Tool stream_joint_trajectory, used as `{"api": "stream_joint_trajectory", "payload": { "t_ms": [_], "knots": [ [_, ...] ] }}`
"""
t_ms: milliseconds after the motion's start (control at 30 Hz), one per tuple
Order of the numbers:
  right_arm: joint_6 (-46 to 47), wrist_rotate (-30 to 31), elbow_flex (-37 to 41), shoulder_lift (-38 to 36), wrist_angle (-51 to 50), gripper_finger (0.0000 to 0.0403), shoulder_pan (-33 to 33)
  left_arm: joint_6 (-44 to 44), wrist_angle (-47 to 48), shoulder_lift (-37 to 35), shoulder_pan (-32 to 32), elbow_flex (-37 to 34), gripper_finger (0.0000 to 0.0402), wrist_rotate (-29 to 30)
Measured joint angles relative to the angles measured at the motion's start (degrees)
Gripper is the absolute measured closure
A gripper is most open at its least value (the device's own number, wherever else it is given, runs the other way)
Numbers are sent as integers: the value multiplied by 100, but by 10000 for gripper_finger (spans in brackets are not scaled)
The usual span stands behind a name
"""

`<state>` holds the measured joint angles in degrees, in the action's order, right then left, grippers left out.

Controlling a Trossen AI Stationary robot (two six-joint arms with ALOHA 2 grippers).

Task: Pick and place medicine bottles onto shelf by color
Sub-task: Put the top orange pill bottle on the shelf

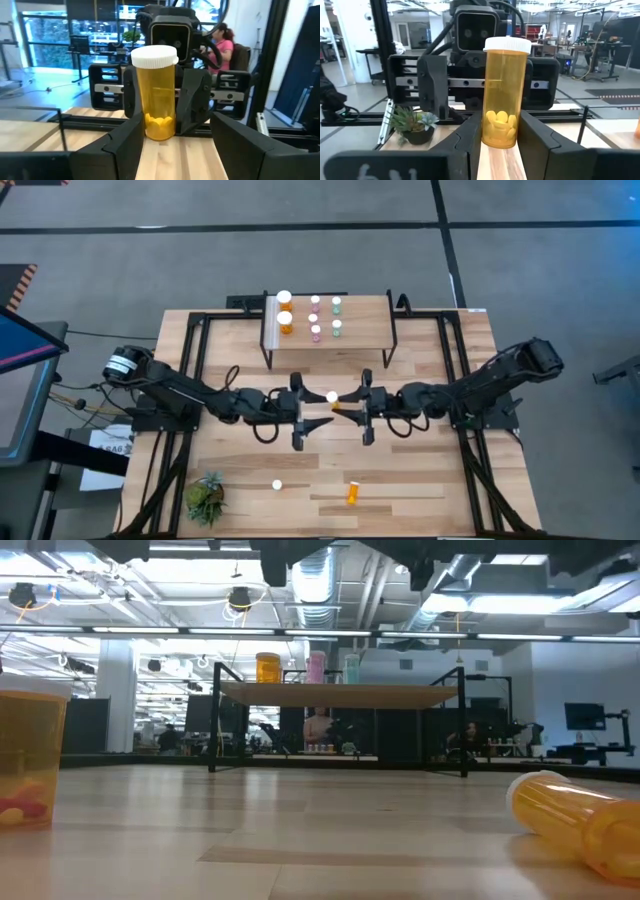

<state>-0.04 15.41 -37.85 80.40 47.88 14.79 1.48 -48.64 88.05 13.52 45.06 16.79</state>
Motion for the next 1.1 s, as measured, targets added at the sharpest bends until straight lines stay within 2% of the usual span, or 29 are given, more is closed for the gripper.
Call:
{"api": "stream_joint_trajectory", "payload": {
  "t_ms": [333, 700, 1100],
  "knots": [
    [-1, -9, 2, 46, 105, 275, 13, 4, -82, 9, 64, 0, 182, 164],
    [21, -114, -2, 63, 20, 276, 34, -2, -164, 14, 92, 17, 182, 849],
    [23, -83, -2, 63, 96, 275, 52, 80, -223, 11, 87, 17, 188, 753]
  ]
}}
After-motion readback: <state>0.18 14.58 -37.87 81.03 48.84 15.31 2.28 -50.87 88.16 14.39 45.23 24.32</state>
